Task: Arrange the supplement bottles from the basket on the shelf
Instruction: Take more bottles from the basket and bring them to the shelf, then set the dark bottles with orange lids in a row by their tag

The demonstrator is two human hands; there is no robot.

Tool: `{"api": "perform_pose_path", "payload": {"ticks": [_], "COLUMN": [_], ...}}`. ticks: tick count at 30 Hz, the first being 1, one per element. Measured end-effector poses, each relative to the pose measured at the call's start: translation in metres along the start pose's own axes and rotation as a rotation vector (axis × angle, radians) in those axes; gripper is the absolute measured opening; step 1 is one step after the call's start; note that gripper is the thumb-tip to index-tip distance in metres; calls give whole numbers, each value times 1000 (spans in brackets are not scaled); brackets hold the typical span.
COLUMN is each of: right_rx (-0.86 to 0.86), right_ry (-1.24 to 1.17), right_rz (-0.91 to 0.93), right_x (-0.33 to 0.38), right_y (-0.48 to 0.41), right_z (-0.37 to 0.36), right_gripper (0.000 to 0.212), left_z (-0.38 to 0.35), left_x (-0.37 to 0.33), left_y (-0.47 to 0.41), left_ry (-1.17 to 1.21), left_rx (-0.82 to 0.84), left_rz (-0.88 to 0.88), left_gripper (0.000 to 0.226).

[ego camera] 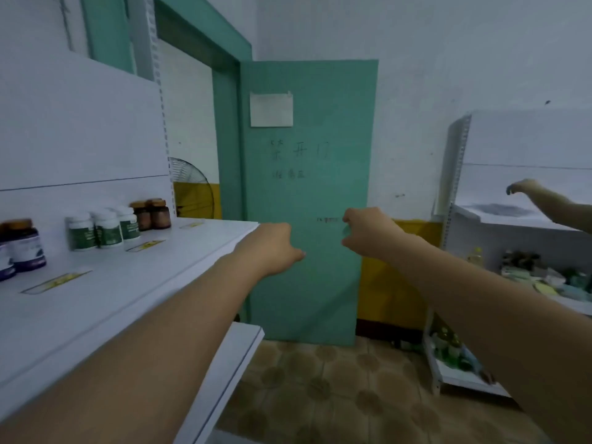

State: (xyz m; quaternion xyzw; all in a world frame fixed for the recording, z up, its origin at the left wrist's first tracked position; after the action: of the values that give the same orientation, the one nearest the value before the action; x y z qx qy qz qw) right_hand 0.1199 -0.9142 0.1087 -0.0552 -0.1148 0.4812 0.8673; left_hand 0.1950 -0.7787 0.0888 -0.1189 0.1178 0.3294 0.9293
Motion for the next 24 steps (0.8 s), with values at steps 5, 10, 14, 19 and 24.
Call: {"api": "perform_pose_path", "payload": {"ticks": [5, 10, 14, 19, 24], "right_rx": [-4, 34, 9, 75, 140], "right_ry": [-12, -58, -96, -187, -250], "right_rz": [121, 382, 695, 1045, 1370], "right_x": [60, 180, 298, 426, 518], "right_y": [-117, -210, -245, -228, -168], "right_z": [-12, -39, -65, -82, -89], "right_gripper": [42, 41, 27, 44, 41], "left_z": [36, 68, 91, 124, 132], "left_x": [81, 177, 258, 343, 381], "left_y": [-74, -106, -84, -10, 75], "left_ry": [-28, -71, -130, -144, -192], "left_rx": [-93, -151, -227, -365, -451], "left_rz": [120, 310, 513, 900, 1196], "left_gripper": [45, 44, 37, 41, 22]}}
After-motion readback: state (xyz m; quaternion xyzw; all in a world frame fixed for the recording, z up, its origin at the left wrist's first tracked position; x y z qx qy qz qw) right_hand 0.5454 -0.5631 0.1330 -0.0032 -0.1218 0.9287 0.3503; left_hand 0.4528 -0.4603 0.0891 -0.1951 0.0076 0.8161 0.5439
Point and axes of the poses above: each hand's wrist, its own y-axis away from the middle knuckle, its own z-axis out of the back of the hand, x = y × z, the point moved 9 cm from there along -y, towards the middle knuckle, and after that the axes turned 5 degrees about x, right-handed, at the moved point
